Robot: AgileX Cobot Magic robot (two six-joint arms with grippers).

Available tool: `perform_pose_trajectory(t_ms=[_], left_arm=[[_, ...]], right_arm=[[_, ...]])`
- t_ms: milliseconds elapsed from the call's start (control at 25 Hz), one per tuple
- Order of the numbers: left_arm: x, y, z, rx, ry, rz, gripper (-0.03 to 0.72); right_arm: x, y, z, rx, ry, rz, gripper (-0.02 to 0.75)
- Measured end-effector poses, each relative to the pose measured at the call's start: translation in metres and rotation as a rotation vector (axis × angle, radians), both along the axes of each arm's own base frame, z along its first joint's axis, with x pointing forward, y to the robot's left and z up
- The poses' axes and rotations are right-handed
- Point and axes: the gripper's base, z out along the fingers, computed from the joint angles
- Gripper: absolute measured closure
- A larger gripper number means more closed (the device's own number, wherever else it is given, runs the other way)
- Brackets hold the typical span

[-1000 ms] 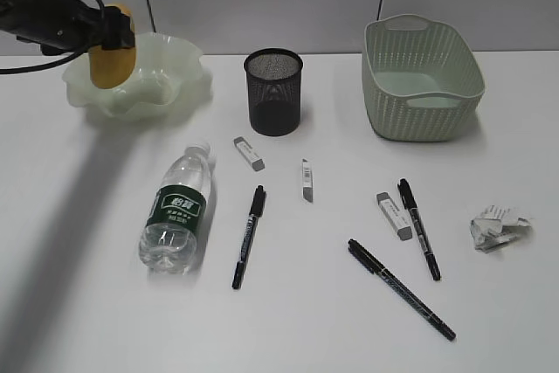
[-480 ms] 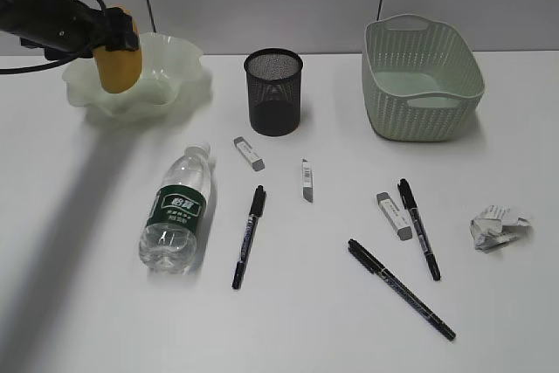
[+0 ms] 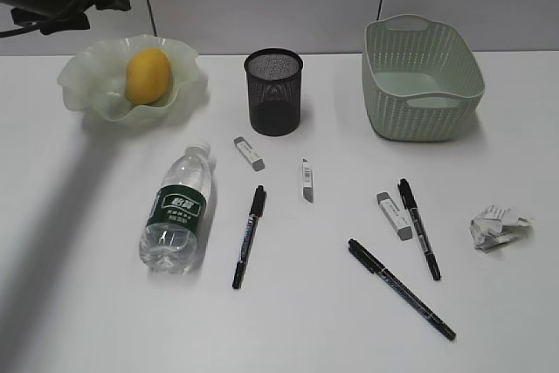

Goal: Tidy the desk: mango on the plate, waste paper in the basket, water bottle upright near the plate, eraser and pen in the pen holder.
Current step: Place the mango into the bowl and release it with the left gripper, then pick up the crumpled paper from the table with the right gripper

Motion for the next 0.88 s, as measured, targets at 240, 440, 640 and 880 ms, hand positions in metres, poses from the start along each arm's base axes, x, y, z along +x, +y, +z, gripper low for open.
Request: perform_pose_trajectory(t_ms=[240,440,640,880], left_arm=[[0.002,-0.002,0.022,0.003,0.001,-0.074,0.097],[-0.004,-0.004,0.049,0.08,0.005,-0.17,0.127],[-0.017,0.006,0.078,0.268,0.071,-0.209,0.134],[-0.035,0.024,0.096,0.441,0.296,-0.162,0.152]], right_arm=[[0.0,0.0,0.0,0.0,0.0,0.0,0.279],[0.0,0.0,0.0,0.0,0.0,0.0,0.279],[0.0,0.0,0.0,0.0,0.0,0.0,0.279],[0.0,0.0,0.0,0.0,0.0,0.0,0.279]])
